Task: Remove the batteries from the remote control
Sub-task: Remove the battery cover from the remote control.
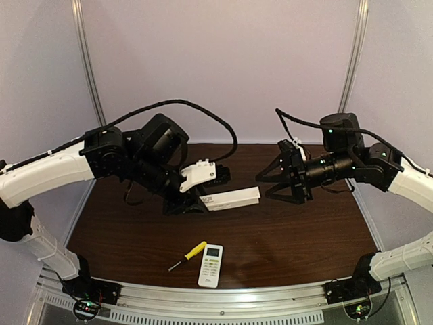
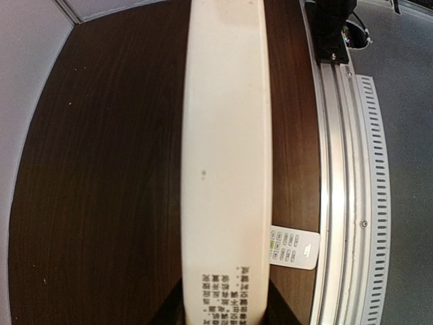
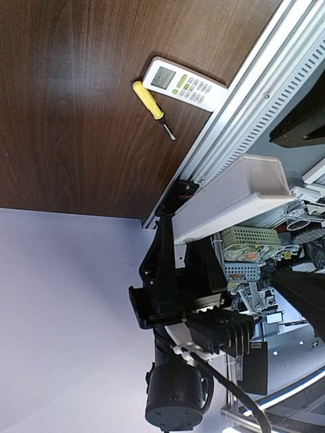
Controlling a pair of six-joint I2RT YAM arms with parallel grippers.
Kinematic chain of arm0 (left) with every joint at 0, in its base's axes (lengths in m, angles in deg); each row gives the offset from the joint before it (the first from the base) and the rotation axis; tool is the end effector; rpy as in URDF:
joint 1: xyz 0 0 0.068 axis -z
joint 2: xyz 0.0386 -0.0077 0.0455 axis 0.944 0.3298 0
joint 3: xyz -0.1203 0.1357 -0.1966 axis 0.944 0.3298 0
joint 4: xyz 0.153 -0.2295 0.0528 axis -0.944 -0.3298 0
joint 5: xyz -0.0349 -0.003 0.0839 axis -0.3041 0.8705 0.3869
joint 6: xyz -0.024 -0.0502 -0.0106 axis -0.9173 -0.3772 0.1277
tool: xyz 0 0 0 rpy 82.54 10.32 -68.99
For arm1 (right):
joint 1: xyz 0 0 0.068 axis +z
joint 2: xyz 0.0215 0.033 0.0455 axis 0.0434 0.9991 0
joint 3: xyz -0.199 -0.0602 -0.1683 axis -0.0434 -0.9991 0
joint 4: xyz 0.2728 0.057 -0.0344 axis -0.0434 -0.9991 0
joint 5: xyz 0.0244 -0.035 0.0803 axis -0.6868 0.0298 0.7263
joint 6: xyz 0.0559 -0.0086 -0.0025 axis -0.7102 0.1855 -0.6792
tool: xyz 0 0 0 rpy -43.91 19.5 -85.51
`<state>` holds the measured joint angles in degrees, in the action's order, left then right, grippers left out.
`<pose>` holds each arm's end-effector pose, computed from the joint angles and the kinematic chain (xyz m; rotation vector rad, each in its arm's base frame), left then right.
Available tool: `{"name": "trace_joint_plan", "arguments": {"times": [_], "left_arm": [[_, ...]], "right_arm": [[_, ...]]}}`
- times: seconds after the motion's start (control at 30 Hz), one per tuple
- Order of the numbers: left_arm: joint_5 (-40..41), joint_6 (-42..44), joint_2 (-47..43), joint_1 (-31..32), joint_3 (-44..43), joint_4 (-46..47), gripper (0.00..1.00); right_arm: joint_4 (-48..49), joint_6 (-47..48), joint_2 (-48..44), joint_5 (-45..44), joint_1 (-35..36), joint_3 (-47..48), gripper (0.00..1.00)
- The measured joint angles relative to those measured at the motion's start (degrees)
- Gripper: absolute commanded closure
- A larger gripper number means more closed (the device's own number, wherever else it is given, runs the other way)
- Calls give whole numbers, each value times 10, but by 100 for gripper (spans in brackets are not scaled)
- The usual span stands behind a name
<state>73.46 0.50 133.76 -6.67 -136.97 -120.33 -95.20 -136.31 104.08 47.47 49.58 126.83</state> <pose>0.1392 -0.3000 0.3518 1.6207 1.9225 -0.5654 0.1581 0.2063 0.3666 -0.1192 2.5556 1.7138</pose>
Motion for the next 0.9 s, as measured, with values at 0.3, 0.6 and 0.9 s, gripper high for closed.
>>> {"name": "trace_joint_plan", "arguments": {"times": [0.3, 0.6, 0.9], "left_arm": [[-6, -2, 12, 0, 0, 1, 100], [-13, -2, 16, 0, 0, 7, 100], [-15, -1, 21, 0, 0, 10, 100]], "right_arm": [[4, -4, 10, 1, 0, 0, 41], [3, -8, 19, 2, 0, 0, 46], [3, -9, 25, 4, 0, 0, 50]]}}
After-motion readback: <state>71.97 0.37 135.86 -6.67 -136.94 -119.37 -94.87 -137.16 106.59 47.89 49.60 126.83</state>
